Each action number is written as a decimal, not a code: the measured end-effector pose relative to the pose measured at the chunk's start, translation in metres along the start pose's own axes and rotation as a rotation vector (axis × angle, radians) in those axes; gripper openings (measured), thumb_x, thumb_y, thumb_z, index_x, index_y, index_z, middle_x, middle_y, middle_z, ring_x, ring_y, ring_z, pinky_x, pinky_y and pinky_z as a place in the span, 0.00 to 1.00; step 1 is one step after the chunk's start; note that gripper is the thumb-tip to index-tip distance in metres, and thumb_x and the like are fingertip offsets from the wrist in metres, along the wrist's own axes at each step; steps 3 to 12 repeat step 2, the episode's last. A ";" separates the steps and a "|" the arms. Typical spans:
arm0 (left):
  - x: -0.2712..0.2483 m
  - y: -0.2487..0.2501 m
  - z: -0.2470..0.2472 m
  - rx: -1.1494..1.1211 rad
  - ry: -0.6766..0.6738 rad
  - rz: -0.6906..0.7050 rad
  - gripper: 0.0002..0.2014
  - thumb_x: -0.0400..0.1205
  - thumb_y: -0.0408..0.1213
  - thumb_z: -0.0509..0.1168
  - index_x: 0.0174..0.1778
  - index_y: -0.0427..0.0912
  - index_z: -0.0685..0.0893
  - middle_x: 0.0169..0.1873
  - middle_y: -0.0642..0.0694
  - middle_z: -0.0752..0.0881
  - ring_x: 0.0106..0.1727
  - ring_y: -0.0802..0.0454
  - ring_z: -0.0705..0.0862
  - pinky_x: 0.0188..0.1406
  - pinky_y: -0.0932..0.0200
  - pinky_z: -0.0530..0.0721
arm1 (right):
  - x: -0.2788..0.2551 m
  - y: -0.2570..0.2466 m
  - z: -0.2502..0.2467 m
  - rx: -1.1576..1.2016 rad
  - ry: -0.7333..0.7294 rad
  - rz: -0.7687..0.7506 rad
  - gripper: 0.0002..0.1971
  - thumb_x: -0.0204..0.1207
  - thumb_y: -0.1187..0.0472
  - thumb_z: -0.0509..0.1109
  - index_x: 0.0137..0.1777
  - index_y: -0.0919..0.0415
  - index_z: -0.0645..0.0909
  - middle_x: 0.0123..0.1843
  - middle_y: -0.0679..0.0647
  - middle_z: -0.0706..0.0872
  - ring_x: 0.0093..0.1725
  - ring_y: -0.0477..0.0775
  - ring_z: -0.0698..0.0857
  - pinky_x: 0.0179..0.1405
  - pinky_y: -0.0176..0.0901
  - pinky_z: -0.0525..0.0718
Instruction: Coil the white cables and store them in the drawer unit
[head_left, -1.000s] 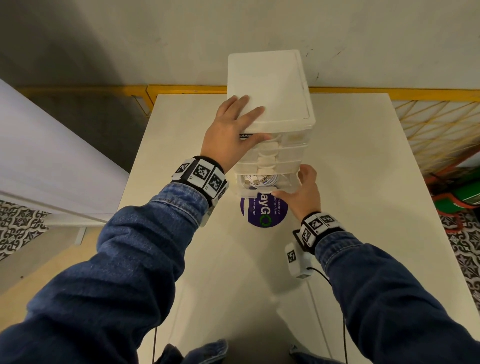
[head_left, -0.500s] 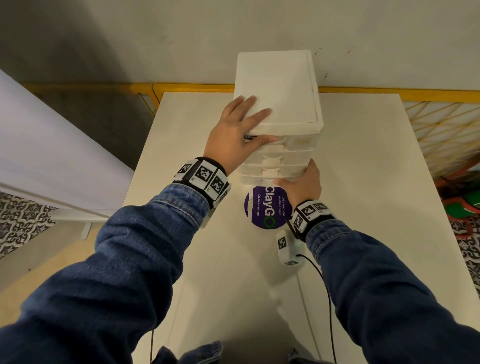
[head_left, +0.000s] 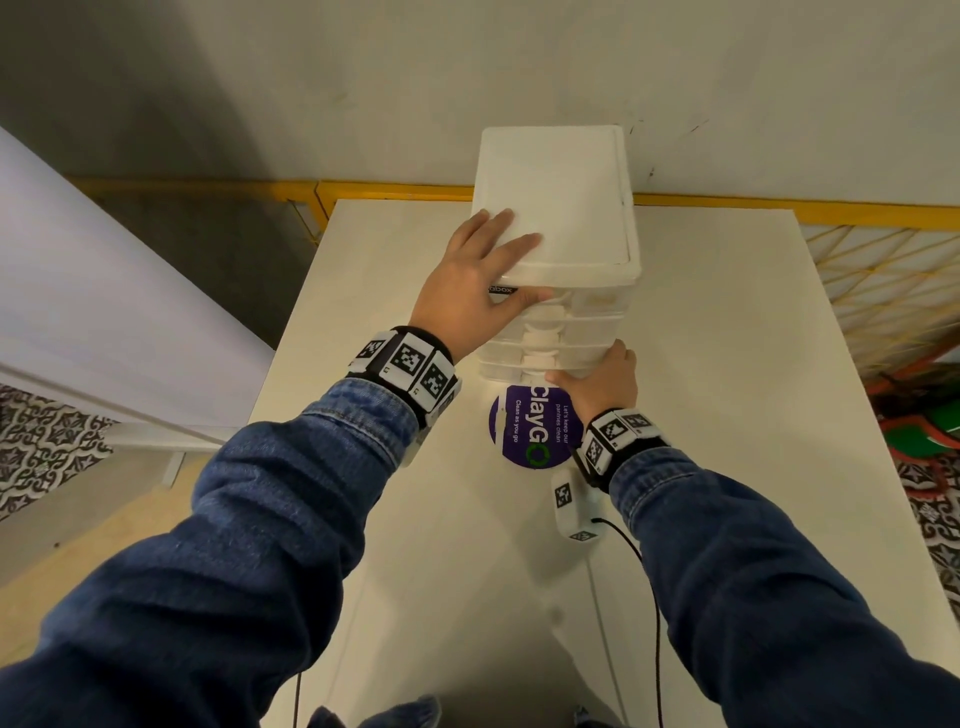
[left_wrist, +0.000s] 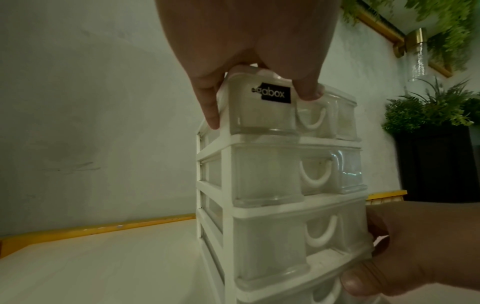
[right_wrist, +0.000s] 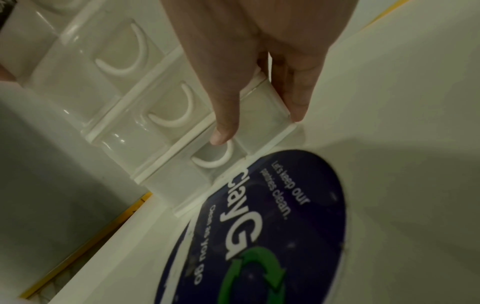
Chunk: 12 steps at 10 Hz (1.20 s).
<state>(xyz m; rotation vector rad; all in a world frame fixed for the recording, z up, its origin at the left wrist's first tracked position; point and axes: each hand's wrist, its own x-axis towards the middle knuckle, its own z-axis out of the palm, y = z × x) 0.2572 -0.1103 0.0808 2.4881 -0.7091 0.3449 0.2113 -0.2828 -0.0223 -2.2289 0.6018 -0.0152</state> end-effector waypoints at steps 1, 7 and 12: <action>0.002 0.006 -0.011 0.095 -0.061 -0.002 0.34 0.75 0.65 0.58 0.72 0.47 0.76 0.77 0.38 0.71 0.80 0.36 0.63 0.77 0.34 0.61 | -0.002 -0.003 -0.007 -0.052 -0.088 -0.032 0.39 0.61 0.54 0.80 0.68 0.65 0.65 0.64 0.63 0.76 0.59 0.63 0.77 0.56 0.51 0.77; -0.007 0.010 -0.017 0.135 -0.068 -0.038 0.40 0.74 0.69 0.54 0.79 0.50 0.64 0.83 0.38 0.55 0.83 0.36 0.49 0.80 0.36 0.44 | -0.009 0.010 -0.012 -0.069 -0.180 -0.008 0.46 0.62 0.55 0.79 0.75 0.63 0.57 0.70 0.65 0.72 0.66 0.66 0.76 0.63 0.55 0.76; -0.007 0.010 -0.017 0.135 -0.068 -0.038 0.40 0.74 0.69 0.54 0.79 0.50 0.64 0.83 0.38 0.55 0.83 0.36 0.49 0.80 0.36 0.44 | -0.009 0.010 -0.012 -0.069 -0.180 -0.008 0.46 0.62 0.55 0.79 0.75 0.63 0.57 0.70 0.65 0.72 0.66 0.66 0.76 0.63 0.55 0.76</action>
